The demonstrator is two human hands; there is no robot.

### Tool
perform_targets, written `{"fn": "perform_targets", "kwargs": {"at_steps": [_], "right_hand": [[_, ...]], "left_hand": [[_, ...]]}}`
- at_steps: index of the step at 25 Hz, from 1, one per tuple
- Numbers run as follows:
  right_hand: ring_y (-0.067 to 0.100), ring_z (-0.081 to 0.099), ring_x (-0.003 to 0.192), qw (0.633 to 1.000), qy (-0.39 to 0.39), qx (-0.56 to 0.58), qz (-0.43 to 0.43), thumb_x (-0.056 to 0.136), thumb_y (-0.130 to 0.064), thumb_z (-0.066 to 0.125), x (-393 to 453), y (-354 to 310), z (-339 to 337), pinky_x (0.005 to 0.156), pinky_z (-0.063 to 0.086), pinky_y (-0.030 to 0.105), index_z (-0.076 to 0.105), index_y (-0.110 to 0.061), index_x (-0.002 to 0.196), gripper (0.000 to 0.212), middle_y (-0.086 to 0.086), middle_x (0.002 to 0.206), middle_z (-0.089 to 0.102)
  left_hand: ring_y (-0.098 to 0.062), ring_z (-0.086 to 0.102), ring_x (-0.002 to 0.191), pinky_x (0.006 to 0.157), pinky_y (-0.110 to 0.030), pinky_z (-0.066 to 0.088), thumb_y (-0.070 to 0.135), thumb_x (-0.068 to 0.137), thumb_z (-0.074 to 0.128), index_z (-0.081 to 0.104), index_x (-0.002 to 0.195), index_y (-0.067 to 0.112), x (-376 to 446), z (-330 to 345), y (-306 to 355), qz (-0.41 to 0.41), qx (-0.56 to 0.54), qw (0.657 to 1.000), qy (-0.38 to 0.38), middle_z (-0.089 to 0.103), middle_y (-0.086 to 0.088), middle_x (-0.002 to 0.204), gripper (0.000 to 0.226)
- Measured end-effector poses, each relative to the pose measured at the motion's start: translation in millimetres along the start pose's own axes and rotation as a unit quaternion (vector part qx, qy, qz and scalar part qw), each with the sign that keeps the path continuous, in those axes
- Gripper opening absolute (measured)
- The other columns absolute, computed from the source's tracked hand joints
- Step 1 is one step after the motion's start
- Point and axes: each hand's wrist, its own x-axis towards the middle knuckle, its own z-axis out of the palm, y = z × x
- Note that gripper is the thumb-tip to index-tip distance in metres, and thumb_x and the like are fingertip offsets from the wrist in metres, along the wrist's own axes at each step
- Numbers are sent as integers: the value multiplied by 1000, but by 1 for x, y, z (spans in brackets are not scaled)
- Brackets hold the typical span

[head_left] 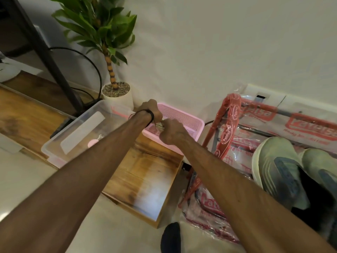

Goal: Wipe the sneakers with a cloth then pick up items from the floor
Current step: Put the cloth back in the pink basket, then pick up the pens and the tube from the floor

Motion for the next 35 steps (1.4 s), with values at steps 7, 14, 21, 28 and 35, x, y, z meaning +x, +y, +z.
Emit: {"fn": "perform_targets", "kwargs": {"at_steps": [7,14,21,28,35], "right_hand": [[31,60,102,991,-134,2,4,98,-25,41,5,-1,3,89,53,42,60,-10,116,30,11,111,64],[35,62,102,999,-15,46,-18,91,-14,53,-38,-7,-7,87,56,48,65,-2,118,32,15,114,66],[29,44,136,975,156,48,-151,93,-12,55,-134,-20,-80,110,40,42,51,-9,140,48,13,149,46],[23,14,154,939,315,-110,-87,104,-47,41,-302,46,-146,123,10,40,23,-10,158,67,10,165,20],[21,0,155,907,384,-170,4,102,-61,33,-364,130,-151,126,6,44,9,-7,160,83,10,168,4]], "left_hand": [[-30,65,107,97,-38,52,13,96,59,66,118,8,-19,12,-4,103,259,960,25,69,-14,118,24],[-29,64,90,81,-35,52,8,93,59,73,114,11,-23,7,-7,144,234,959,-72,72,-15,110,26],[-31,49,134,111,-45,39,37,100,55,53,142,14,-102,-46,-6,229,15,957,180,56,-11,143,48],[-26,21,152,124,-36,15,51,103,45,28,155,7,-274,-52,64,341,-64,891,293,29,-13,162,71],[-22,4,155,126,-45,11,60,101,42,16,159,9,-323,6,144,394,-26,864,314,11,-9,168,81]]}}
